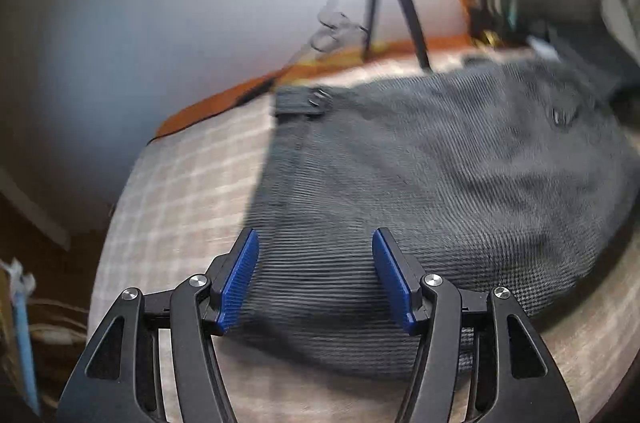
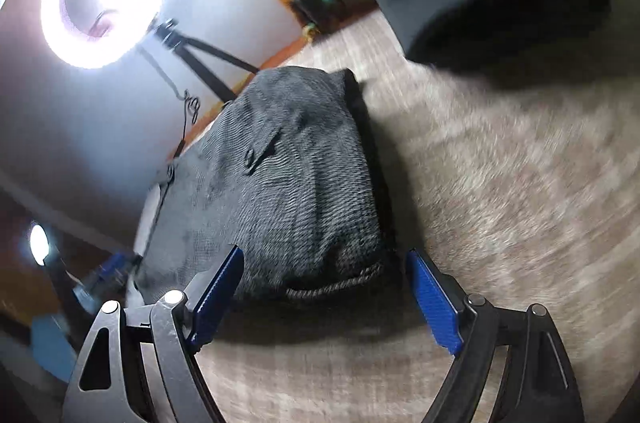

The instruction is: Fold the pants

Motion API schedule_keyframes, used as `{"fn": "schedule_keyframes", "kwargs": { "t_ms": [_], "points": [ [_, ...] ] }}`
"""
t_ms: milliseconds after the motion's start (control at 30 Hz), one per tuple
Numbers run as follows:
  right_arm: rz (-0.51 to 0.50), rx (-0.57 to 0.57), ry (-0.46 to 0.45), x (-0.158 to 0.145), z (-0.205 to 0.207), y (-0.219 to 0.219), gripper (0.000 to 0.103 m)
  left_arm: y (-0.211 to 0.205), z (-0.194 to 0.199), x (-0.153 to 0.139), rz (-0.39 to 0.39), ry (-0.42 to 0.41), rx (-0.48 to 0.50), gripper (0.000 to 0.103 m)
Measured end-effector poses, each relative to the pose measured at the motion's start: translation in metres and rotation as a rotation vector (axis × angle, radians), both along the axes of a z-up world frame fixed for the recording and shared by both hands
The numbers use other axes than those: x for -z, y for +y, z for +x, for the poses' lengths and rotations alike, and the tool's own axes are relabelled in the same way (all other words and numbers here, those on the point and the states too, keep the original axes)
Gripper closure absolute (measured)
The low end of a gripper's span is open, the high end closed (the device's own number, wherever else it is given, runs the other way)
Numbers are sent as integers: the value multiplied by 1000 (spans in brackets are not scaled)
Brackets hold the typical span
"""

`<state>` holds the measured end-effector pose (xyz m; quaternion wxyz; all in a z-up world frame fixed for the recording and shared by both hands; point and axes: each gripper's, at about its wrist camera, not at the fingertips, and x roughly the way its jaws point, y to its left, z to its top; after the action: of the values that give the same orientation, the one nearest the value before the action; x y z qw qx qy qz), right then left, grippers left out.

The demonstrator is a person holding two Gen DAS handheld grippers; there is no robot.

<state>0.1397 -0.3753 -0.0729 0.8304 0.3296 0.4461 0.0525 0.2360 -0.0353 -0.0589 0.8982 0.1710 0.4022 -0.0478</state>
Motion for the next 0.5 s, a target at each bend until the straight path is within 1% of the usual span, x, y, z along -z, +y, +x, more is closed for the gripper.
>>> {"fn": "schedule_keyframes", "kwargs": {
  "t_ms": [33, 67, 133, 167, 200, 267, 300, 400, 433, 500],
  "points": [
    [24, 12, 9, 4, 3, -1, 16, 0, 3, 6, 15, 9, -1, 44],
    [43, 23, -1, 7, 4, -3, 17, -1, 7, 14, 35, 24, -10, 43],
    [22, 32, -4, 6, 8, -2, 18, 3, 14, 29, 68, 51, -22, 42],
    [-5, 35, -4, 4, 10, -1, 18, 5, 13, 29, 60, 37, -17, 42],
    [-45, 41, -9, 0, 9, 0, 18, 6, 12, 28, 60, 37, -18, 42],
    [-90, 41, -24, -7, 8, 1, 18, 10, 11, 22, 58, 30, -22, 42],
    [-118, 43, -41, -14, 7, 0, 18, 12, 10, 18, 62, 16, -34, 43],
    [-175, 35, -85, -32, 7, -4, 18, 14, 7, 1, 38, -23, -37, 43],
    [-182, 31, -94, -37, 10, -6, 18, 10, 5, -9, 7, -41, -28, 43],
    [-207, 19, -118, -49, 22, -10, 18, 0, -5, -18, -38, -54, -2, 43]
  ]
}}
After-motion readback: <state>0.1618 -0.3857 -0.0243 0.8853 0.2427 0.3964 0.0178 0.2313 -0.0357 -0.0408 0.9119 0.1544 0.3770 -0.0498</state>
